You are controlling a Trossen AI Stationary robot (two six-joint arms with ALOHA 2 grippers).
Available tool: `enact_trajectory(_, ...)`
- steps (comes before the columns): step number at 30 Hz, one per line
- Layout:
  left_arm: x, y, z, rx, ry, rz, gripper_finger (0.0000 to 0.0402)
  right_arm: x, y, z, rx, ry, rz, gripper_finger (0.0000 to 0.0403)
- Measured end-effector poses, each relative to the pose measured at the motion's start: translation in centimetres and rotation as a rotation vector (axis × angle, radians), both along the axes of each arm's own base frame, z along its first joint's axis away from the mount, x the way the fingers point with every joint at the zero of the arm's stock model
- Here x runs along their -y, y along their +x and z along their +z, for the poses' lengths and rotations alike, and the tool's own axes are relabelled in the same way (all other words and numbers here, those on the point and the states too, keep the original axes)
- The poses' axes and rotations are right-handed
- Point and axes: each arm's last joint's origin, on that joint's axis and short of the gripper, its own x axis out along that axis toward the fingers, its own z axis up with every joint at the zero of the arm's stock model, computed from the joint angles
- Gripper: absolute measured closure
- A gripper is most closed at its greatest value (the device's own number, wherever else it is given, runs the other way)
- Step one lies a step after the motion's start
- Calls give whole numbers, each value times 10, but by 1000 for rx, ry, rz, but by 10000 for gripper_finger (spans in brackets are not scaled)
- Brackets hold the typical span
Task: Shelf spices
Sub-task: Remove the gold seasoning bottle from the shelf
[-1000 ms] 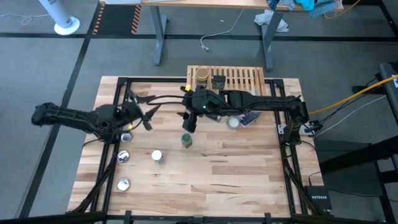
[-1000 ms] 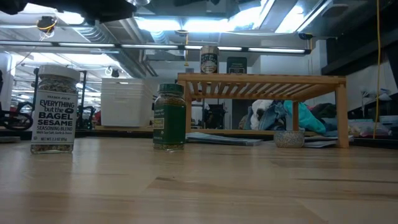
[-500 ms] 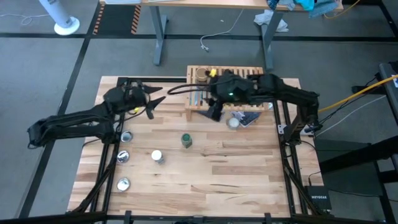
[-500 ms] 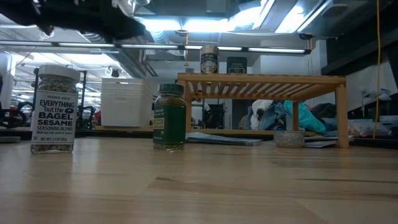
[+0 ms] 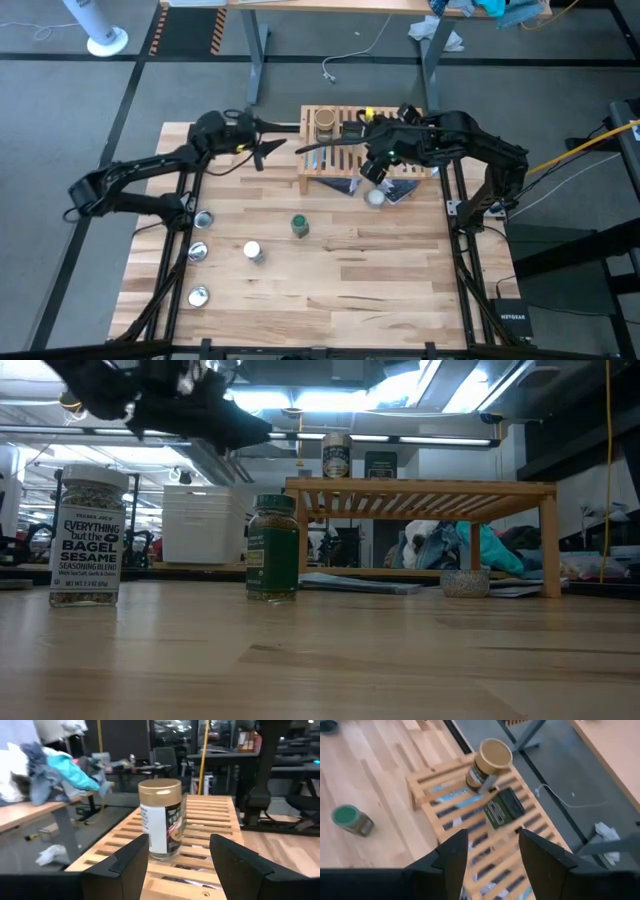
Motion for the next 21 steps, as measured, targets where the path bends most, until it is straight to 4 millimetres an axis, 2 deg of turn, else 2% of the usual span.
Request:
enact_trajectory(5,-17,20,0,-28,-12,-10,199,1,0,-2,-10,-10,-12,221)
enact_trajectory(9,-25,31,-7,-83,-22,-12,199,1,0,-2,-15,-15,-7,221)
enact_trajectory(14,-27,33,-9,-109,69,-17,199,0,3,-4,-17,-2,0,221)
enact_trajectory(21,-26,33,-8,-101,108,-20,199,-4,14,-8,2,123,81,221)
